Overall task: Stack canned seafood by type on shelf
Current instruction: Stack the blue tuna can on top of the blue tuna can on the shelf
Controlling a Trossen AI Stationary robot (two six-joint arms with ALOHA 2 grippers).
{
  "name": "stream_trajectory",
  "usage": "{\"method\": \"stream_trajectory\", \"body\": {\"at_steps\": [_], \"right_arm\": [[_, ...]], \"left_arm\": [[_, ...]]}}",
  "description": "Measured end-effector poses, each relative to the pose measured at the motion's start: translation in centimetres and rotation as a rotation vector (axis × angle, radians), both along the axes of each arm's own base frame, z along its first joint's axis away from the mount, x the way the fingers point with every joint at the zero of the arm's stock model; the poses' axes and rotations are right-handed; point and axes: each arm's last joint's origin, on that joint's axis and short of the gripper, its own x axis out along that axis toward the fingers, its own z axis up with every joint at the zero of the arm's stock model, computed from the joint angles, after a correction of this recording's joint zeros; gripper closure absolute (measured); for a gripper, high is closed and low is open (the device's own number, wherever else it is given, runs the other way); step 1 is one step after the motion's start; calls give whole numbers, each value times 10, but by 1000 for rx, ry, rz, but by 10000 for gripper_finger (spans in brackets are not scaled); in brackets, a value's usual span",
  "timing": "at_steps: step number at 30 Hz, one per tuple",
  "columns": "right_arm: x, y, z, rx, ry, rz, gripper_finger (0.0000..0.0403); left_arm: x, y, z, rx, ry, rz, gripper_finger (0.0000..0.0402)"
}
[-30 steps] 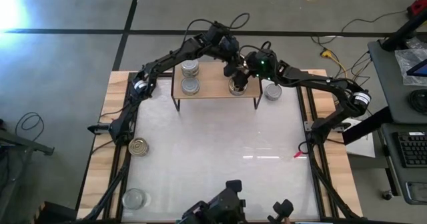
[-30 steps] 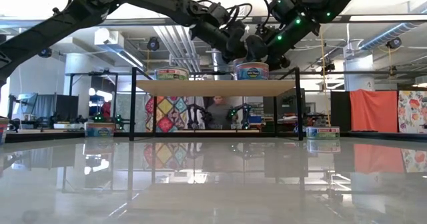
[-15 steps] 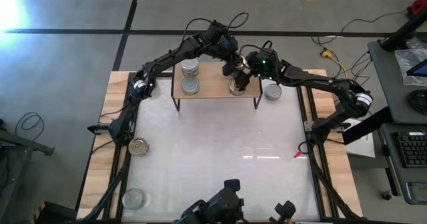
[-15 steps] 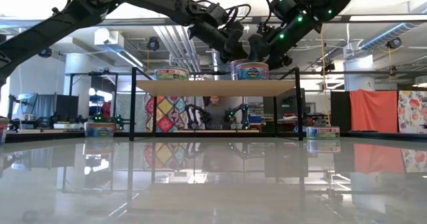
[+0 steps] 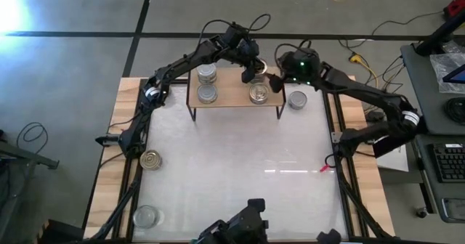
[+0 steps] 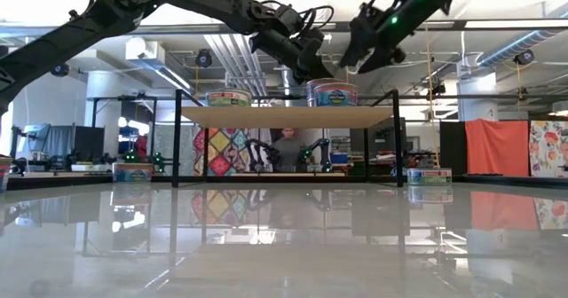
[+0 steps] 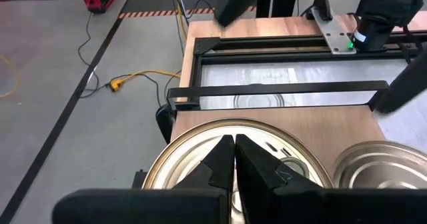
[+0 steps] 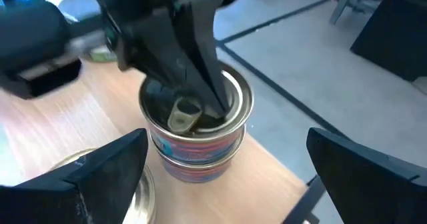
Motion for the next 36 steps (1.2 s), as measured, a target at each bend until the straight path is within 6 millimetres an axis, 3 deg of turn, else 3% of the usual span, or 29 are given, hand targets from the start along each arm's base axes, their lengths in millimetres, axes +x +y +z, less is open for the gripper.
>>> {"method": "stream_trajectory", "body": {"at_steps": [7,15,22,36], "right_arm": [[-11,13,13,-28,-9,22,3],[-11,37,14,-26,16,103,3],[-1,77,10,-85,5,186,3],[2,143,-51,-45,115,294,3]], "left_arm": [[2,-1,9,-4,-44,-20,400],[-13,-28,63,29,-153,-92,400],[-26,-93,97,12,-103,-297,400],[-38,-252,93,-185,277,-661,401]]}}
